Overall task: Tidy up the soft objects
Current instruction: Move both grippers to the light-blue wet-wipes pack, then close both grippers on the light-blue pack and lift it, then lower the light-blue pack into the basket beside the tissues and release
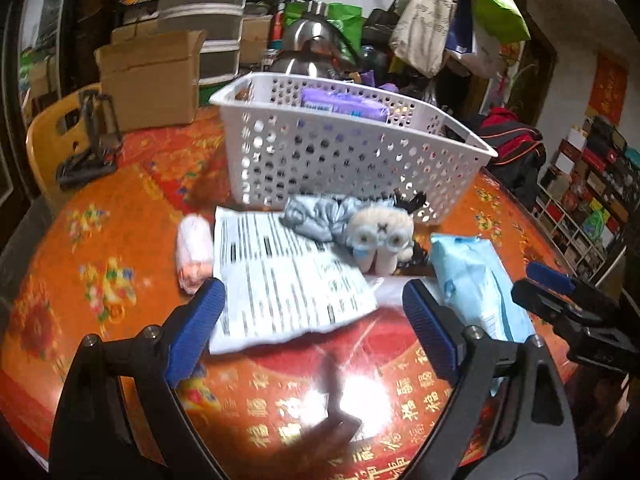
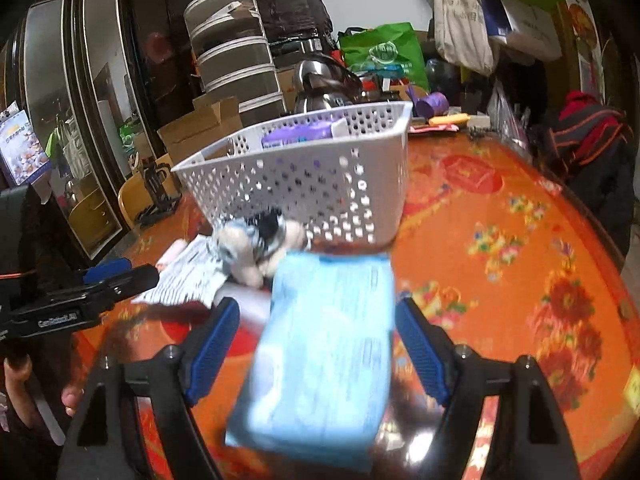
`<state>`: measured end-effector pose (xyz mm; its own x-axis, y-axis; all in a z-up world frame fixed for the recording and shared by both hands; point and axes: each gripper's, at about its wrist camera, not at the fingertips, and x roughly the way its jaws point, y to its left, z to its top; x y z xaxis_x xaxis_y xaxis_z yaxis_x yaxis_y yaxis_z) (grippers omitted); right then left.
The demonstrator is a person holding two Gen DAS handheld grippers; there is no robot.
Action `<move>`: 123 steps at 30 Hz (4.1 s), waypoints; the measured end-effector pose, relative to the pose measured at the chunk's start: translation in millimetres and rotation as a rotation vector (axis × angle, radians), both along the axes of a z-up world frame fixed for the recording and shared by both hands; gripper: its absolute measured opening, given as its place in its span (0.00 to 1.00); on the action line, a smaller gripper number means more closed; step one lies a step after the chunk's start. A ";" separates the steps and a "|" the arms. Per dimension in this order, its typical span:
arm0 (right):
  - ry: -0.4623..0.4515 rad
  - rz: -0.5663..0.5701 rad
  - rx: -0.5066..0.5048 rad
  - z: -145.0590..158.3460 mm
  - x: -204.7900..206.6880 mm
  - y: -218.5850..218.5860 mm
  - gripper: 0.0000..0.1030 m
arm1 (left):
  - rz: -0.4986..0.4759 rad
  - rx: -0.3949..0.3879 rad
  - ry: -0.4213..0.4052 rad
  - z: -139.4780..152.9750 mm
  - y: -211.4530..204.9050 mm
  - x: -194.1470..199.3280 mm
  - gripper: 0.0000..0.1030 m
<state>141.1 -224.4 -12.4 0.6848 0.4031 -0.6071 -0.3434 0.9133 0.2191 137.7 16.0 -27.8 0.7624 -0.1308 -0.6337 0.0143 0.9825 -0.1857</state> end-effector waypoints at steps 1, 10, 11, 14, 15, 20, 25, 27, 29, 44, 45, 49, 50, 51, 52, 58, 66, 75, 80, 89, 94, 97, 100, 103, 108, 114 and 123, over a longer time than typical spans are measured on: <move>0.000 0.001 0.009 -2.0 -4.3 -1.7 0.78 | -0.005 -0.015 0.001 -2.7 -1.8 -3.5 0.86; 0.001 -0.007 0.042 -15.4 -33.8 -33.3 0.78 | -0.085 0.002 -0.030 -10.7 -55.6 -33.5 0.86; 0.006 0.002 0.047 -17.9 -37.9 -37.2 0.78 | -0.094 0.006 -0.034 -10.8 -62.3 -33.7 0.86; 0.014 0.035 0.055 -22.3 -44.9 -42.3 0.78 | -0.137 -0.009 -0.039 -12.5 -81.6 -34.2 0.86; 0.017 0.045 0.057 -23.7 -45.8 -43.2 0.78 | -0.142 -0.006 -0.042 -12.6 -86.3 -33.4 0.86; 0.053 0.112 0.083 -35.0 -39.7 -43.1 0.62 | -0.187 -0.014 -0.025 -24.2 -107.3 -26.0 0.66; 0.065 0.133 0.137 -41.9 -34.8 -48.9 0.58 | -0.214 -0.045 -0.001 -36.0 -109.5 -15.3 0.51; 0.065 0.140 0.149 -42.2 -34.4 -49.4 0.53 | -0.228 -0.055 0.005 -38.2 -110.4 -11.4 0.45; 0.063 0.151 0.149 -41.8 -34.3 -46.9 0.52 | -0.248 -0.066 0.003 -38.4 -109.4 -9.4 0.42; 0.082 0.199 0.146 -49.5 -31.3 -41.3 0.37 | -0.336 -0.151 0.029 -50.8 -113.3 2.4 0.23; 0.079 0.200 0.137 -49.7 -31.9 -40.2 0.36 | -0.338 -0.143 0.025 -51.5 -115.0 1.6 0.22; 0.056 0.189 0.105 -48.2 -36.1 -35.4 0.33 | -0.332 -0.108 -0.002 -49.2 -121.8 -3.2 0.18; 0.047 0.184 0.101 -47.4 -37.8 -34.4 0.31 | -0.328 -0.103 -0.008 -47.9 -122.9 -4.4 0.16; 0.040 0.182 0.091 -46.4 -38.9 -32.6 0.29 | -0.328 -0.104 -0.012 -47.2 -123.0 -4.6 0.15; 0.030 0.182 0.080 -44.8 -40.4 -30.6 0.28 | -0.327 -0.106 -0.018 -46.5 -122.3 -4.8 0.15; -0.042 0.190 0.040 -26.8 -49.3 -15.3 0.23 | -0.297 -0.098 -0.082 -28.9 -113.7 -15.7 0.14; -0.148 0.228 0.029 26.1 -51.4 3.0 0.23 | -0.254 -0.112 -0.178 28.9 -88.1 -29.0 0.14; -0.220 0.217 0.048 104.5 15.9 21.7 0.23 | -0.270 -0.085 -0.235 122.5 -66.4 54.6 0.14; -0.197 0.214 0.081 124.4 75.9 28.0 0.23 | -0.264 -0.063 -0.227 148.0 -53.2 117.8 0.14; -0.105 0.244 0.045 90.7 159.0 63.1 0.23 | -0.211 -0.046 -0.106 105.3 -24.7 206.0 0.14; -0.057 0.231 -0.016 60.2 183.9 83.9 0.23 | -0.178 -0.039 -0.020 68.7 -17.1 231.1 0.14; -0.054 0.227 -0.030 52.1 187.8 86.5 0.24 | -0.176 -0.042 -0.014 61.1 -13.6 235.8 0.14; -0.039 0.200 -0.084 51.7 188.7 88.5 0.31 | -0.146 -0.046 0.000 61.5 -5.6 236.9 0.16; -0.072 0.144 -0.119 57.1 183.4 78.4 0.49 | -0.104 -0.048 -0.024 65.2 8.1 228.9 0.40; -0.079 0.084 -0.097 67.3 174.5 56.9 0.68 | -0.078 0.005 -0.070 75.1 15.4 206.4 0.66; -0.076 0.064 -0.049 67.8 160.1 41.2 0.72 | -0.079 0.017 -0.067 77.5 13.3 183.3 0.73; -0.111 0.037 -0.049 67.6 130.8 35.0 0.72 | -0.079 0.004 -0.060 73.2 5.2 142.1 0.73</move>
<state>272.0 -189.4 55.2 0.7341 0.4013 -0.5477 -0.3969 0.9081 0.1334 279.8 21.2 45.4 0.7861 -0.1896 -0.5882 0.1027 0.9786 -0.1781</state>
